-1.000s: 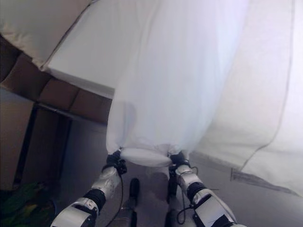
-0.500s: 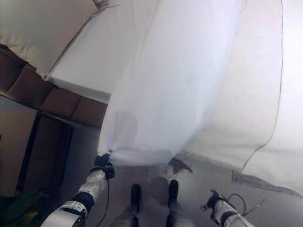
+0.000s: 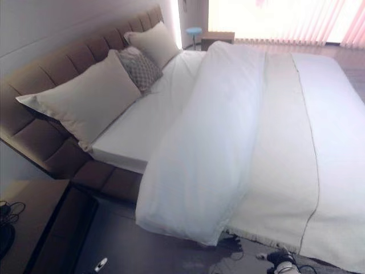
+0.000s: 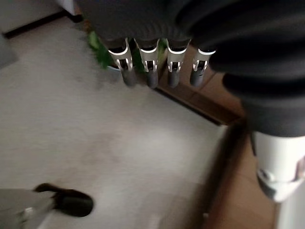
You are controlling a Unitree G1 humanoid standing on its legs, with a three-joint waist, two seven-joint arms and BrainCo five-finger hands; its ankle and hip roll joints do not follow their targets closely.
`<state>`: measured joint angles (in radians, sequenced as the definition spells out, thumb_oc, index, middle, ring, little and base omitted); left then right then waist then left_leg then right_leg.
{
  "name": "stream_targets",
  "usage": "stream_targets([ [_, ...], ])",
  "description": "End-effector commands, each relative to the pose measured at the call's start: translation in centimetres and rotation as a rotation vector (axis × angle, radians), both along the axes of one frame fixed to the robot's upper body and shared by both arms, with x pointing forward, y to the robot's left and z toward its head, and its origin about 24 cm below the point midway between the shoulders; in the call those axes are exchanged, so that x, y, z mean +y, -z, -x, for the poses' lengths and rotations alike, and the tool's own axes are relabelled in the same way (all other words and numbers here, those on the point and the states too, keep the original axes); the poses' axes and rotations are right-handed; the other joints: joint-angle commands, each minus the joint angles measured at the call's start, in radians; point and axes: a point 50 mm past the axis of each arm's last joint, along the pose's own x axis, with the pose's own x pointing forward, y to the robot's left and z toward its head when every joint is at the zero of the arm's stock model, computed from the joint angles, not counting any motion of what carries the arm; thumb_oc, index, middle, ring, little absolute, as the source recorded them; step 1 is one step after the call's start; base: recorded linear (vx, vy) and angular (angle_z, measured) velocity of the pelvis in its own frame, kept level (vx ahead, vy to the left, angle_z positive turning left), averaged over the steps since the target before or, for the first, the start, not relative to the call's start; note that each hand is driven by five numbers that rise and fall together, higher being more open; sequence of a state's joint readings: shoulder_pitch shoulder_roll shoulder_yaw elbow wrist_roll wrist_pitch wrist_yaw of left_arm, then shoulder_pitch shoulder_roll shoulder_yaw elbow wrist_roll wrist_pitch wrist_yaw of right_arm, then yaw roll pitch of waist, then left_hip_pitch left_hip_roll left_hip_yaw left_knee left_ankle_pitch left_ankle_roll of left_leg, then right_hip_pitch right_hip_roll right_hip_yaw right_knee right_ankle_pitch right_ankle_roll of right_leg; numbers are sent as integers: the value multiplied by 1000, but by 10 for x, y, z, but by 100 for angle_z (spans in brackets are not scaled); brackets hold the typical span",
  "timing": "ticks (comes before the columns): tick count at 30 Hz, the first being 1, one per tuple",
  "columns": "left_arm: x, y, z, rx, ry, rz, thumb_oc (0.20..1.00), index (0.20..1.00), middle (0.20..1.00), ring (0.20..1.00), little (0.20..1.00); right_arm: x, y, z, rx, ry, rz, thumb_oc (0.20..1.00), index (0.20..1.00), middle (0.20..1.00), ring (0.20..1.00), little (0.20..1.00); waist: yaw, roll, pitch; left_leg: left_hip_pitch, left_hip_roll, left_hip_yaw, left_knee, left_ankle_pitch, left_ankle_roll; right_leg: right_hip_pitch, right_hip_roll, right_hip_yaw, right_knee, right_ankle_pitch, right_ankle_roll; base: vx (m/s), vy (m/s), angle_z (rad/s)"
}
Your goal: Make the bed
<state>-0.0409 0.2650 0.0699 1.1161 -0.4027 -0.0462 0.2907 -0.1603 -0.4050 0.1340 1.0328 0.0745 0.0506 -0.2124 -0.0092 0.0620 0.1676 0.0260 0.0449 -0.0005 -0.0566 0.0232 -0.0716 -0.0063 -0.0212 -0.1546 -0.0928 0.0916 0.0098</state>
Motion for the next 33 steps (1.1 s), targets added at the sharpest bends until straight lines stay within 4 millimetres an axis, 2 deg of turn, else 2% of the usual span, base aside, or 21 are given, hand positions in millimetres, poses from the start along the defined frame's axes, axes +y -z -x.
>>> stream_targets([
  [1, -2, -6, -23, 5, 163, -60, 1000, 1000, 1000, 1000, 1000, 4, -14, -21, -95, -26, -30, 1000, 1000, 1000, 1000, 1000, 5, -48, 19, -60, -123, 24, 188, -61, 42, 12, 8, 19, 140, -155, 29, -23, -60, -3],
  [2, -1, -4, -19, 32, 179, -66, 1000, 1000, 1000, 1000, 1000, 6, -14, -23, -97, -38, -34, 1000, 1000, 1000, 1000, 1000, 6, -49, 22, -69, -125, 23, 216, -65, 42, 19, 7, 19, 139, -155, 26, -64, -52, -6],
  [3, -1, -1, -12, 84, 196, -81, 1000, 1000, 1000, 1000, 1000, 12, -23, -35, -149, -85, -30, 1000, 1000, 1000, 1000, 1000, 7, -55, 31, -124, -121, 33, 294, -52, 35, 24, -5, 13, 145, -157, 22, -55, -31, -1],
  [6, 2, 2, -2, 114, 191, -91, 1000, 1000, 1000, 1000, 1000, 22, -32, -46, -219, -122, -66, 1000, 1000, 1000, 1000, 1000, 12, -52, 24, -150, -122, 23, 317, -60, 43, 25, -1, 22, 145, -165, 18, 8, -9, 9],
  [8, 4, -1, -4, 88, 179, -98, 1000, 1000, 1000, 1000, 1000, 26, -38, -50, -264, -132, -78, 1000, 1000, 1000, 1000, 1000, 16, -52, 20, -165, -118, 25, 316, -60, 43, 28, -4, 23, 140, -165, 20, 66, 23, -10],
  [9, 6, -14, -21, -62, 160, -108, 1000, 1000, 1000, 1000, 1000, 29, -50, -55, -375, -107, -142, 1000, 1000, 1000, 1000, 1000, 28, -51, 21, -207, -113, 12, 278, -48, 44, 42, -7, 29, 129, -169, 26, 177, 81, -15],
  [10, 5, -27, -36, -202, 152, -85, 1000, 1000, 1000, 1000, 1000, 36, -61, -60, -473, -96, -221, 1000, 1000, 1000, 1000, 1000, 42, -47, 19, -245, -105, -16, 212, 13, 33, 49, 3, 34, 115, -169, 31, 179, 80, -25],
  [11, 5, -27, -36, -201, 152, -85, 1000, 1000, 1000, 1000, 1000, 36, -61, -60, -472, -95, -222, 1000, 1000, 1000, 1000, 1000, 42, -48, 19, -243, -106, -16, 207, 16, 33, 50, 2, 34, 114, -169, 31, 202, 107, -28],
  [12, 6, -42, -52, -337, 154, -52, 1000, 1000, 1000, 1000, 1000, 39, -69, -64, -538, -94, -272, 1000, 1000, 1000, 1000, 1000, 57, -43, 27, -282, -95, -43, 150, 77, 19, 63, 10, 42, 102, -179, 35, 101, 62, 5],
  [14, 4, -47, -59, -394, 152, -15, 1000, 1000, 1000, 1000, 1000, 40, -72, -66, -559, -90, -293, 1000, 1000, 1000, 1000, 1000, 63, -44, 29, -296, -88, -43, 132, 100, 13, 72, 9, 50, 98, -185, 38, 137, 101, 44],
  [17, -6, -69, -87, -556, 245, 87, 1000, 1000, 1000, 1000, 1000, 51, -85, -76, -643, -118, -387, 1000, 1000, 1000, 1000, 1000, 62, -46, 24, -286, -76, -5, 122, 81, 27, 74, -12, 53, 89, -197, 57, 139, 202, 11],
  [19, -16, -94, -115, -671, 368, 131, 1000, 1000, 1000, 1000, 1000, 68, -97, -91, -697, -155, -490, 1000, 1000, 1000, 1000, 1000, 67, -56, 30, -308, -77, 19, 141, 63, 41, 30, -40, 68, 137, -217, 71, 96, 305, -40],
  [20, -26, -111, -137, -741, 446, 178, 1000, 1000, 1000, 1000, 1000, 87, -108, -106, -722, -211, -572, 1000, 1000, 1000, 1000, 1000, 75, -60, 47, -315, -72, 49, 163, 41, 57, -39, -70, 66, 252, -223, 91, 97, 269, -59],
  [21, -26, -111, -137, -741, 446, 178, 1000, 1000, 1000, 1000, 1000, 87, -108, -107, -722, -212, -572, 1000, 1000, 1000, 1000, 1000, 76, -59, 45, -318, -71, 49, 162, 43, 57, -42, -68, 67, 251, -221, 91, 78, 271, -89],
  [24, -46, -148, -177, -877, 525, 245, 1000, 1000, 1000, 1000, 1000, 130, -142, -136, -823, -302, -730, 1000, 1000, 1000, 1000, 1000, 56, -56, 120, -322, -67, 78, 182, 25, 77, -191, -91, 90, 433, -166, 105, -34, 212, -89],
  [25, -55, -171, -198, -958, 541, 258, 1000, 1000, 1000, 1000, 1000, 150, -165, -150, -877, -357, -774, 1000, 1000, 1000, 1000, 1000, 56, -47, 152, -326, -66, 80, 181, 16, 78, -241, -96, 76, 449, -165, 88, -15, 166, -38],
  [26, -55, -171, -198, -959, 541, 258, 1000, 1000, 1000, 1000, 1000, 150, -166, -151, -878, -357, -774, 1000, 1000, 1000, 1000, 1000, 56, -47, 154, -325, -66, 80, 182, 16, 78, -241, -97, 76, 450, -165, 88, 9, 136, -36],
  [28, -64, -204, -220, -1062, 567, 258, 1000, 1000, 1000, 1000, 1000, 163, -196, -165, -947, -417, -781, 1000, 1000, 1000, 1000, 1000, 52, -50, 175, -335, -71, 91, 168, 16, 75, -271, -95, 56, 372, -146, 81, 31, 63, -17],
  [29, -68, -223, -231, -1122, 569, 271, 1000, 1000, 1000, 1000, 1000, 165, -219, -176, -1007, -444, -772, 1000, 1000, 1000, 1000, 1000, 51, -55, 189, -336, -76, 100, 147, 18, 71, -299, -82, 43, 310, -114, 81, 78, 24, -22],
  [31, -78, -251, -242, -1211, 592, 291, 1000, 1000, 1000, 1000, 1000, 169, -246, -185, -1069, -481, -750, 1000, 1000, 1000, 1000, 1000, 42, -65, 205, -339, -89, 104, 132, 17, 66, -334, -68, 38, 202, -55, 91, 140, -7, -42],
  [33, -88, -280, -253, -1283, 621, 299, 1000, 1000, 1000, 1000, 1000, 168, -273, -192, -1140, -507, -708, 1000, 1000, 1000, 1000, 1000, 23, -63, 228, -345, -101, 88, 118, 20, 62, -401, -45, 57, 156, -8, 103, 167, -65, -31],
])
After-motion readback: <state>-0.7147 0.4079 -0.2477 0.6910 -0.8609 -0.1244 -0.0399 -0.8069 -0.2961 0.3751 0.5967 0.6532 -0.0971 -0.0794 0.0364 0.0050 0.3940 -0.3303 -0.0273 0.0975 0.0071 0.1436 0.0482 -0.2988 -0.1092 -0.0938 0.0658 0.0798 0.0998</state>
